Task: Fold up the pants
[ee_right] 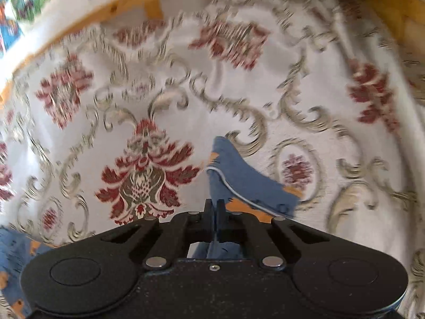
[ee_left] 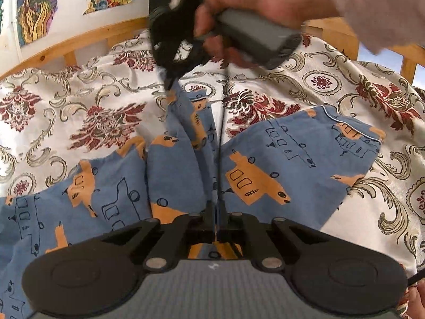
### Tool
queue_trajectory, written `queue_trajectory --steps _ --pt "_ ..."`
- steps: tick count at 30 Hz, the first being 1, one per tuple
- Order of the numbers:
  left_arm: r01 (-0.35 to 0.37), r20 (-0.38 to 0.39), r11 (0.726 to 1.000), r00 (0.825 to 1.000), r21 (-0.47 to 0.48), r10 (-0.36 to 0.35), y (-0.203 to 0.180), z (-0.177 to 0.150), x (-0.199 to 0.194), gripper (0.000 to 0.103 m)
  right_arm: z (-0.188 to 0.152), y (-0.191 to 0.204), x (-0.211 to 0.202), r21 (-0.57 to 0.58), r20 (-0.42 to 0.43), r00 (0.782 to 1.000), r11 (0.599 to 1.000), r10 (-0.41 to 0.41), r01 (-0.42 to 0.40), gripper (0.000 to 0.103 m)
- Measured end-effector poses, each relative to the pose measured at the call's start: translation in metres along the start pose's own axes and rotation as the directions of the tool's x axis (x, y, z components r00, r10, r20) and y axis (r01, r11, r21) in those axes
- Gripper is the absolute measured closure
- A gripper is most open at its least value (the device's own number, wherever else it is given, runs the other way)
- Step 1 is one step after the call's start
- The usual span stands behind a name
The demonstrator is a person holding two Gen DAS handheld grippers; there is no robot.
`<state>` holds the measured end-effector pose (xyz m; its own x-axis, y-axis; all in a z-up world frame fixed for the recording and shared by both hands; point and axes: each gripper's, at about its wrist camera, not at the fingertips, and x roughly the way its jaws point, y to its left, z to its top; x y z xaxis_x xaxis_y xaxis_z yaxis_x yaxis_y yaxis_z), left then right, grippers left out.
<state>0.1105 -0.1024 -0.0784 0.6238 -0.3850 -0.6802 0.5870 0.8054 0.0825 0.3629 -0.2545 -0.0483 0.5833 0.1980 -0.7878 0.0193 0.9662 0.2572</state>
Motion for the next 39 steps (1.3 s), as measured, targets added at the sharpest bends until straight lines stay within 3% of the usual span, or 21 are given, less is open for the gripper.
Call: queue_trajectory --steps 7,11,13,16,20,27,29,33,39 --pt "0.004 0.034 0.999 0.999 0.048 -0.006 -0.010 0.001 -0.011 0.102 -0.048 -0.069 -0.094 0.153 0.208 0.978 0.987 0.009 -0.042 0.103" --pt "0.013 0.071 0.993 0.997 0.113 -0.021 -0.021 -0.001 -0.025 0.102 -0.111 -0.098 -0.144 0.178 0.316 0.945 0.984 -0.082 0.026 0.103" --pt "0.025 0.068 0.991 0.997 0.131 -0.034 -0.027 -0.002 -0.030 0.102 -0.150 -0.115 -0.154 0.254 0.311 0.943 0.967 -0.114 0.033 0.103" --pt "0.033 0.041 0.987 0.998 0.160 -0.040 -0.035 -0.008 -0.030 0.102 -0.204 -0.141 -0.153 0.371 0.248 0.958 0.928 -0.142 0.042 0.103" --pt "0.041 0.004 0.983 0.999 0.178 -0.042 -0.039 -0.017 -0.026 0.102 -0.251 -0.147 -0.142 0.365 0.207 0.964 0.927 -0.169 0.085 0.103" --pt "0.015 -0.020 0.974 1.000 0.226 -0.011 -0.048 -0.029 -0.021 0.102 -0.267 -0.141 -0.144 0.296 0.247 0.960 0.954 -0.128 0.051 0.101" --pt "0.004 -0.016 0.971 1.000 0.237 -0.001 -0.049 -0.030 -0.023 0.102 -0.266 -0.141 -0.145 0.308 0.249 0.962 0.951 -0.116 0.035 0.084" --pt "-0.004 -0.020 0.972 1.000 0.235 0.009 -0.048 -0.031 -0.024 0.102 -0.271 -0.149 -0.151 0.334 0.286 0.953 0.942 -0.099 -0.002 0.063" --pt "-0.012 -0.025 0.971 1.000 0.240 0.019 -0.048 -0.032 -0.023 0.102 -0.268 -0.161 -0.148 0.392 0.300 0.952 0.918 -0.061 -0.065 0.058"
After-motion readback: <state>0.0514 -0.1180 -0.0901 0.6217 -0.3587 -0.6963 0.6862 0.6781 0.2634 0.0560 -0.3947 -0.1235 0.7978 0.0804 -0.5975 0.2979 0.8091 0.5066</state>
